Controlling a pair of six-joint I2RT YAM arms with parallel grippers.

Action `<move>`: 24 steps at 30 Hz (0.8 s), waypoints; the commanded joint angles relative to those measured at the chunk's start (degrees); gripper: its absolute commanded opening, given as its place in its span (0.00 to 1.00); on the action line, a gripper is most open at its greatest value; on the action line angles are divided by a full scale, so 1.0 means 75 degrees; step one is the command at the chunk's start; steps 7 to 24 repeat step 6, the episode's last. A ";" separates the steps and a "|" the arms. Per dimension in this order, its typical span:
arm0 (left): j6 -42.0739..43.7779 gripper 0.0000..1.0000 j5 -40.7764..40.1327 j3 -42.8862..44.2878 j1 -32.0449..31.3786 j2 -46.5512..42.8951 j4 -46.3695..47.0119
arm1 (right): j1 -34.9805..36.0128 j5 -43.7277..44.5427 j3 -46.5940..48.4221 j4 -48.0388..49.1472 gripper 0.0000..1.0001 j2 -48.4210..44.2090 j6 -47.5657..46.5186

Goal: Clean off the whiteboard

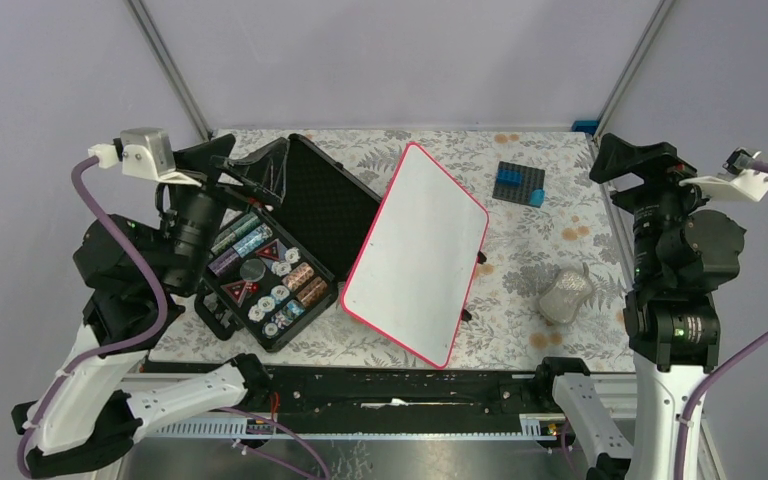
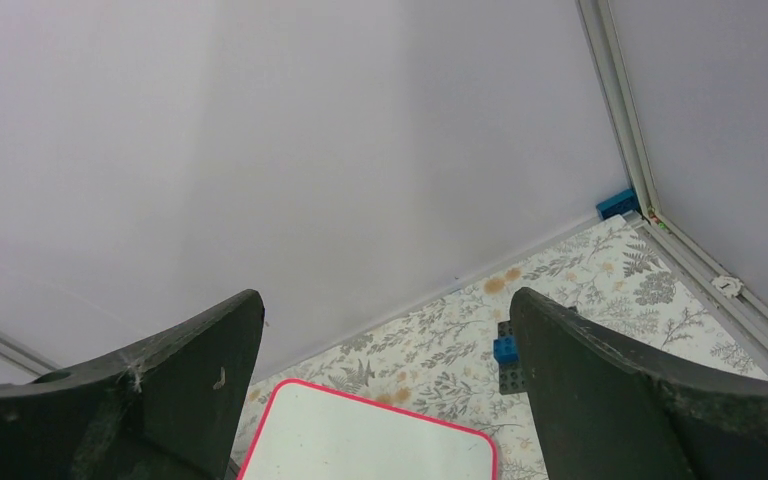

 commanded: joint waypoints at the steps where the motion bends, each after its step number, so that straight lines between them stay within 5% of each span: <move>1: 0.0260 0.99 0.0029 0.0135 0.0020 0.0011 0.0362 | 0.0018 0.0013 -0.0212 0.0700 1.00 -0.0233 -0.0068; 24: 0.0276 0.99 0.0020 0.0280 0.0021 0.0164 0.0221 | 0.0020 0.0111 -0.0472 0.0981 1.00 -0.0326 -0.0091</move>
